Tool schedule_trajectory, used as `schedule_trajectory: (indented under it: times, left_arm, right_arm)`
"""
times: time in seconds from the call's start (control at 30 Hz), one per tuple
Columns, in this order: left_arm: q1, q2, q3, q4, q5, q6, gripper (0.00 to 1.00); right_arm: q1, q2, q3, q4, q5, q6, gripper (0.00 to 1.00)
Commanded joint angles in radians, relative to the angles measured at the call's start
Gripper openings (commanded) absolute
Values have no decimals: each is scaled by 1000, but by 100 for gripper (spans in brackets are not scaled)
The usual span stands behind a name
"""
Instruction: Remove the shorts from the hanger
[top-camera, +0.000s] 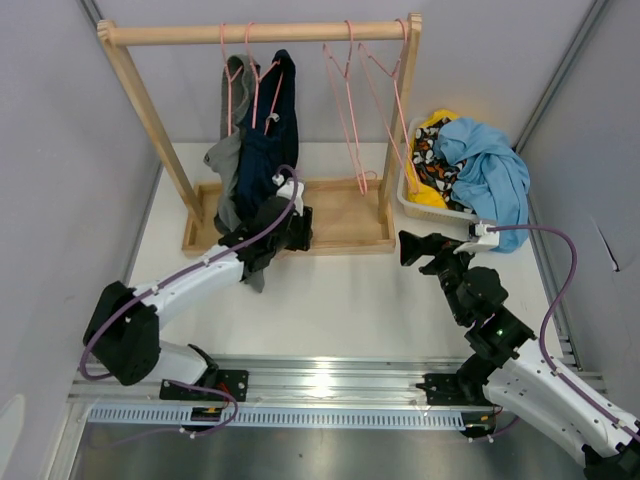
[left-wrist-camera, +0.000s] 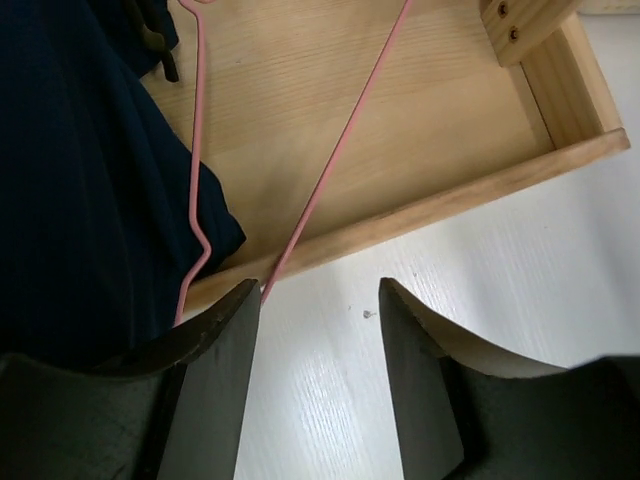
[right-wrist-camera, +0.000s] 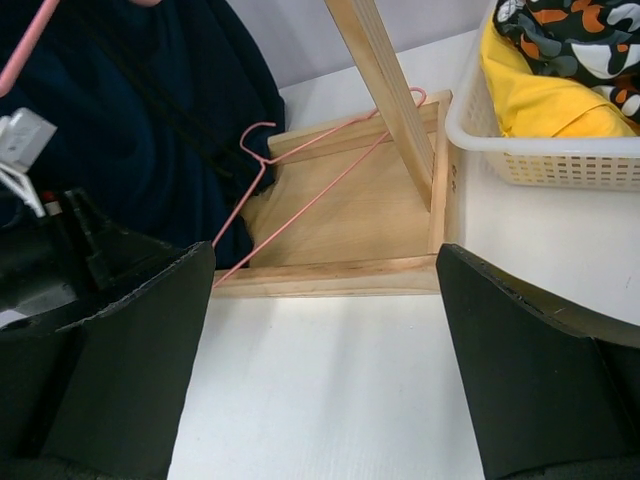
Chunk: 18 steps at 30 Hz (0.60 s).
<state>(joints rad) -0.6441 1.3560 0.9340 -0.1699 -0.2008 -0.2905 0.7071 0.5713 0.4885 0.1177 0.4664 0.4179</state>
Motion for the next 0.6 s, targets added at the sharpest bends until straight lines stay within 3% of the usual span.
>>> schedule_trajectory:
  times: [0.0, 0.17, 0.57]
  left_arm:
    - [14, 75, 61, 122, -26, -1, 57]
    - [78, 198, 95, 156, 9, -7, 60]
    - [201, 295, 92, 231, 83, -16, 58]
  right_arm:
    - [8, -8, 13, -3, 34, -7, 99]
    - [6, -5, 12, -12, 44, -33, 99]
    - [6, 55, -13, 43, 51, -68, 99]
